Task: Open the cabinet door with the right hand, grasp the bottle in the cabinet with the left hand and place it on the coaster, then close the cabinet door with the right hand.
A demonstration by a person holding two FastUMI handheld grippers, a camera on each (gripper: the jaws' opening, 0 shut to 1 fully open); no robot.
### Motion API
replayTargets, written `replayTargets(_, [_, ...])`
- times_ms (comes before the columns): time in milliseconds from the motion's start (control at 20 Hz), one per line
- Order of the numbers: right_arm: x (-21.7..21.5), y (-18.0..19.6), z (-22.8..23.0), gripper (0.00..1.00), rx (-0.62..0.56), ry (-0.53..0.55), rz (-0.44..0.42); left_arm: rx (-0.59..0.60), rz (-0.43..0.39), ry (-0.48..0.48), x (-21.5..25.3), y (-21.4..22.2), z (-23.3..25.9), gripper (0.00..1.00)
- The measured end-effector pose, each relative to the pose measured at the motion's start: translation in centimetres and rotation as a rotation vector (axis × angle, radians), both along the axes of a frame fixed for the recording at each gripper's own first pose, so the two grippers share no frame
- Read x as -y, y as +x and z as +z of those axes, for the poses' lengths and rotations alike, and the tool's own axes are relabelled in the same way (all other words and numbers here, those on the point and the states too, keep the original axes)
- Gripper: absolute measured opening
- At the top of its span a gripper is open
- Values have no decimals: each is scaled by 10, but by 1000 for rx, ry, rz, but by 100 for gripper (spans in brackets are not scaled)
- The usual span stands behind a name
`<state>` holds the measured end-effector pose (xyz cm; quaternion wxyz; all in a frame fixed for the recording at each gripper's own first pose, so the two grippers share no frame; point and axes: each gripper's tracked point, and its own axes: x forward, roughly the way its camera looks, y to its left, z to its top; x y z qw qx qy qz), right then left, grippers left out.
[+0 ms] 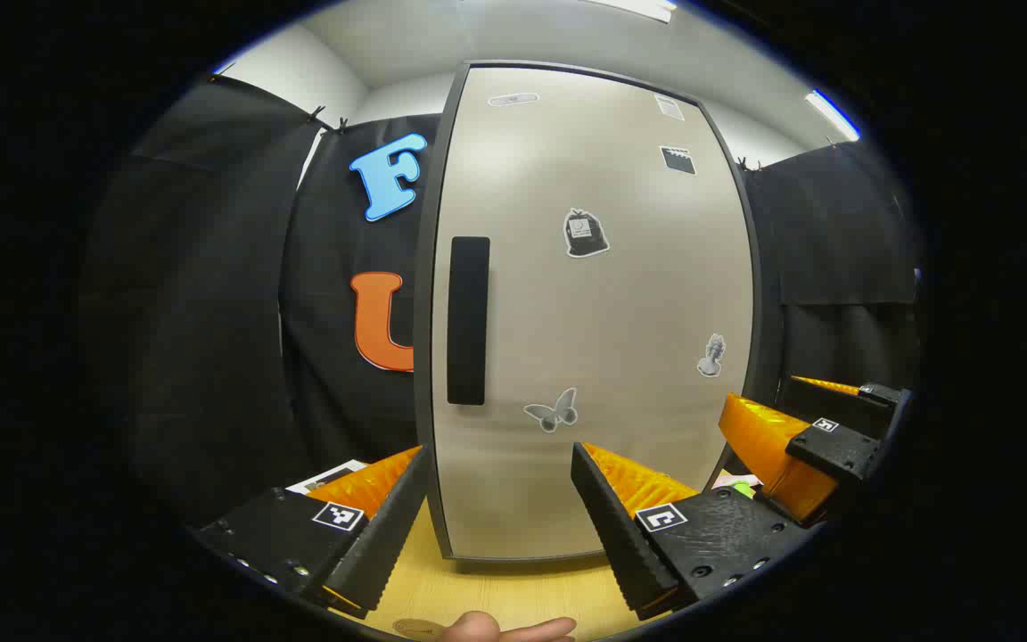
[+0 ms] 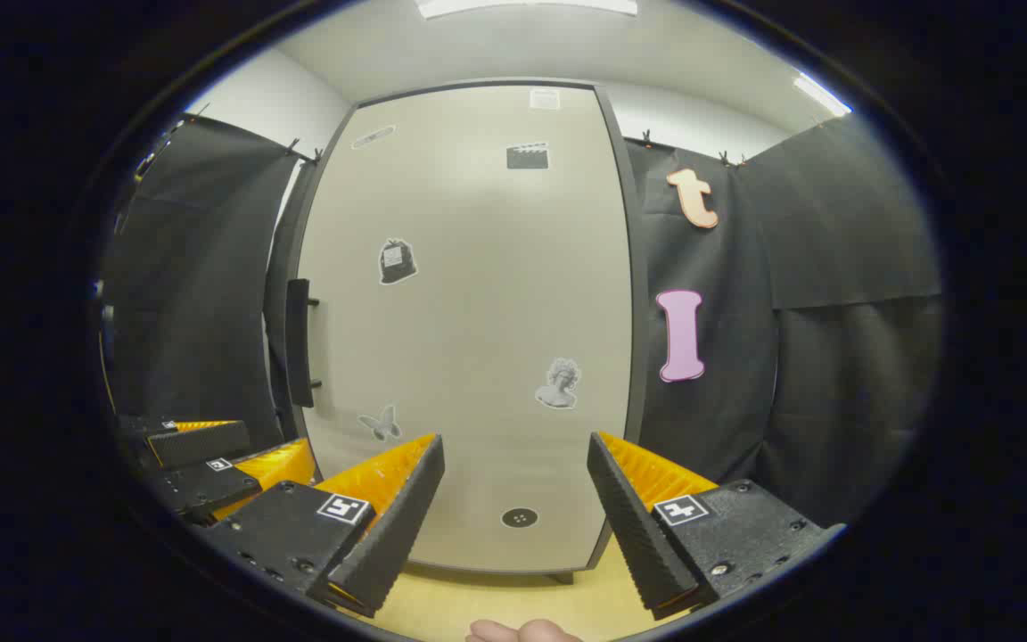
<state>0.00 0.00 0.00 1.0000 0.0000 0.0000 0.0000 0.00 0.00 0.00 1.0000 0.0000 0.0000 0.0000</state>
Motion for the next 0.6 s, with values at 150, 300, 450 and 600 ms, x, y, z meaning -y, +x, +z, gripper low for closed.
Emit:
replayTargets(150, [-2, -2, 1, 100, 3, 1, 14, 0, -12, -7, 3, -3, 0, 95])
replayTargets(300, [-9, -3, 3, 100, 7, -5, 40, 8, 2, -10, 0, -4, 3, 95])
replayTargets(450, [-13, -4, 3, 100, 2, -11, 71, 19, -5, -31, 3, -6, 8, 95])
replayTargets(600, [-17, -4, 2, 100, -2, -9, 84, 33, 9, -23, -1, -10, 12, 95])
